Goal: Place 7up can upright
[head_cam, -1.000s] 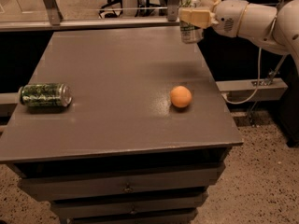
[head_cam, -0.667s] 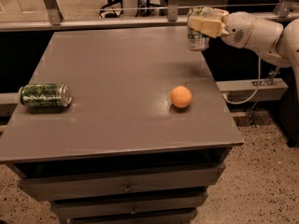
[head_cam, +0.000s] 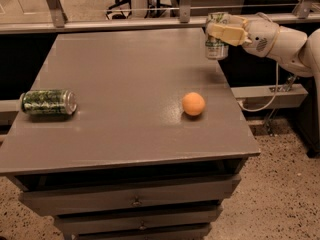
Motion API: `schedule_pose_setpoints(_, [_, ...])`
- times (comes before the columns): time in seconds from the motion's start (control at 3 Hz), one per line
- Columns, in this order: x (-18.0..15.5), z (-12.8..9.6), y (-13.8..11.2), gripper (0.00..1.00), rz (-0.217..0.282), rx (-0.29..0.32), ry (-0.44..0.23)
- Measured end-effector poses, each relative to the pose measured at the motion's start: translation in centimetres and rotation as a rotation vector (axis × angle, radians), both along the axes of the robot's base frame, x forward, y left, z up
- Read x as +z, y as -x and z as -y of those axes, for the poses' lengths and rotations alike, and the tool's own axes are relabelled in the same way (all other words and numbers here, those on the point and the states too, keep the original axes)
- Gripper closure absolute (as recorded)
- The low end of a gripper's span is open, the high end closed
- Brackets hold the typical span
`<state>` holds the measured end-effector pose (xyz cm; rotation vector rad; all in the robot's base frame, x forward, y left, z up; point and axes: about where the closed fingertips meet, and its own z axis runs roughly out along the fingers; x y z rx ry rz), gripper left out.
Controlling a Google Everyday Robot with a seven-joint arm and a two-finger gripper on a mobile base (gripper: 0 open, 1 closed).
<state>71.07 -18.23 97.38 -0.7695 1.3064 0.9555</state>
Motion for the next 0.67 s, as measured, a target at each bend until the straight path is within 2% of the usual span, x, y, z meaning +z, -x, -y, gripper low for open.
schedule_pose_setpoints(0.33, [0.2, -0.6, -0.1, 1.00, 0.003, 0.025, -0.015])
schedule_pose_setpoints(0.67, [-0.3, -1.9, 0.4, 1.00, 0.034, 0.133, -0.071])
